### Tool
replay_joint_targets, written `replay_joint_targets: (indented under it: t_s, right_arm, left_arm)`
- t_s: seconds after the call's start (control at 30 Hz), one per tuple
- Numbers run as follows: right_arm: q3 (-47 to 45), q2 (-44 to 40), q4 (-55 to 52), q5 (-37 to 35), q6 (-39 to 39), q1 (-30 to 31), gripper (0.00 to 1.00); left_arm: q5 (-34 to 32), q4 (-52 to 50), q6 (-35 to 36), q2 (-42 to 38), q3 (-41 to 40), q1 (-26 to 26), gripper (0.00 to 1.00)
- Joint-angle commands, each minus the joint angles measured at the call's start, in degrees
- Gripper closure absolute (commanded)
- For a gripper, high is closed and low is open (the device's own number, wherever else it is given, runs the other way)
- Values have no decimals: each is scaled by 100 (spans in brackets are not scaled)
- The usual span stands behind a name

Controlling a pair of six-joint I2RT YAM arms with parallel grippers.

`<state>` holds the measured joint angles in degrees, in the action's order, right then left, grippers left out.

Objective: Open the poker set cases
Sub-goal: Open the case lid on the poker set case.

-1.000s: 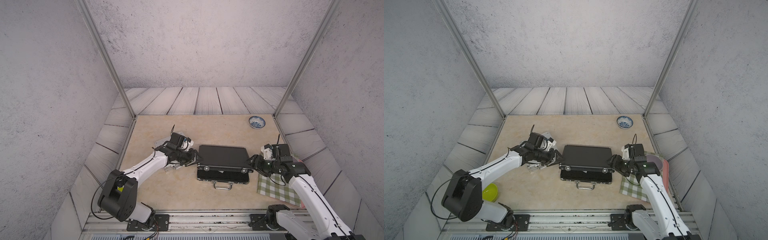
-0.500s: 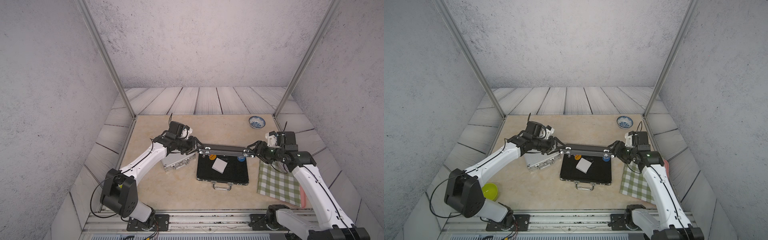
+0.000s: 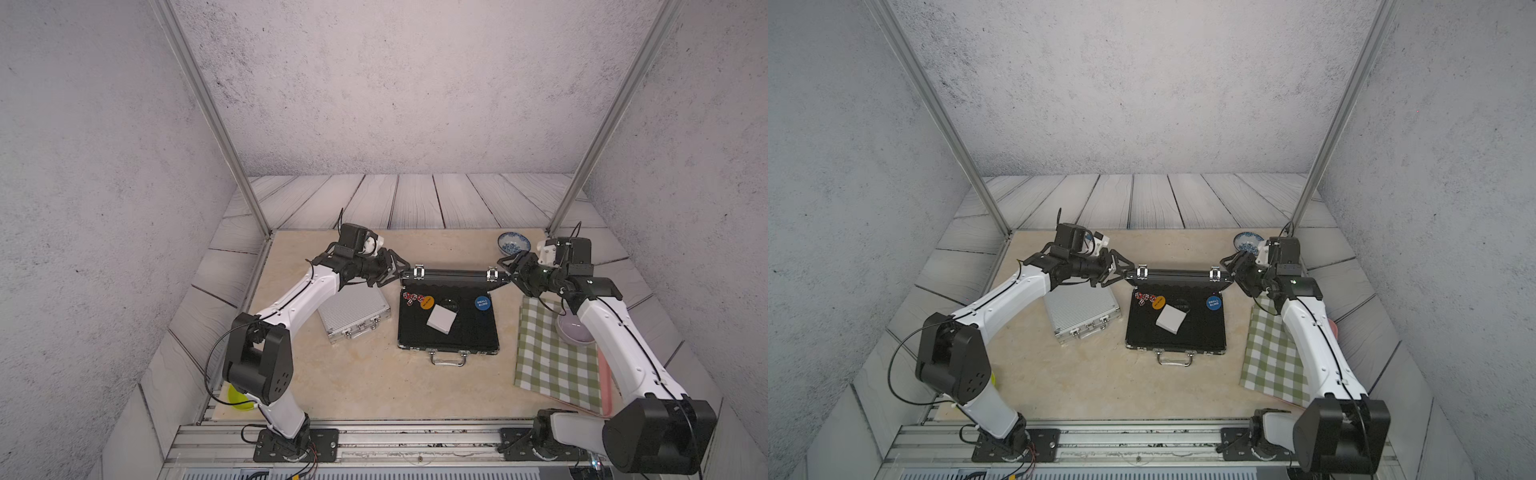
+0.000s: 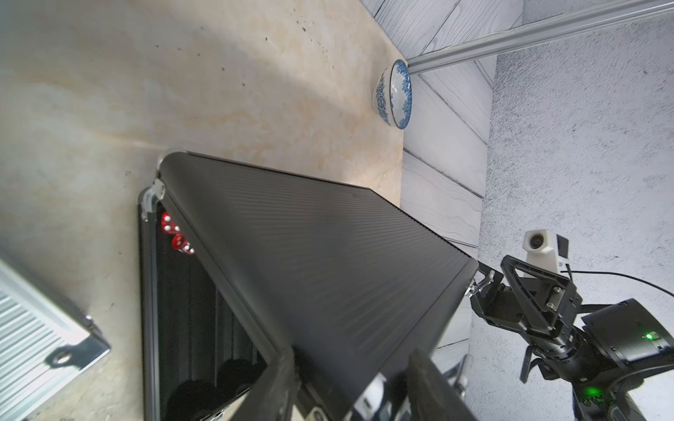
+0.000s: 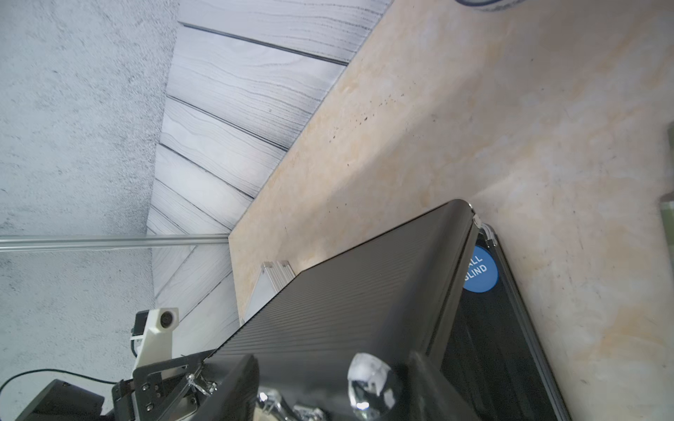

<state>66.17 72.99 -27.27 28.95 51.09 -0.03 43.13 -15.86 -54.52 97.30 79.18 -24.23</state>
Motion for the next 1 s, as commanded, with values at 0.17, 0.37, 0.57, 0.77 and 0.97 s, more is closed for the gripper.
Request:
replay_joint_targets:
  t_s: [0.17, 0.37, 0.57, 0.77, 0.97]
  right_arm:
    - [496, 536, 1635, 2673, 1225, 222, 33]
    - [293, 999, 3456, 2842, 2780, -38, 31]
    - [563, 1600, 3268, 2616, 2514, -287, 29]
    - [120, 2106, 3817, 2499, 2834, -520, 29]
    - [212, 2383, 4218, 2508, 3155, -596, 29]
  left_arm:
    - [1890, 1944, -1059, 785, 929, -429, 48]
    - [1873, 2611, -1765, 1212, 1256, -290, 44]
    - [1755, 3185, -2281, 1734, 1715, -171, 37]
    - [1678, 3366, -2436, 2021, 1803, -109, 37]
    - [1578, 3261, -2488, 2226, 2093, -108, 36]
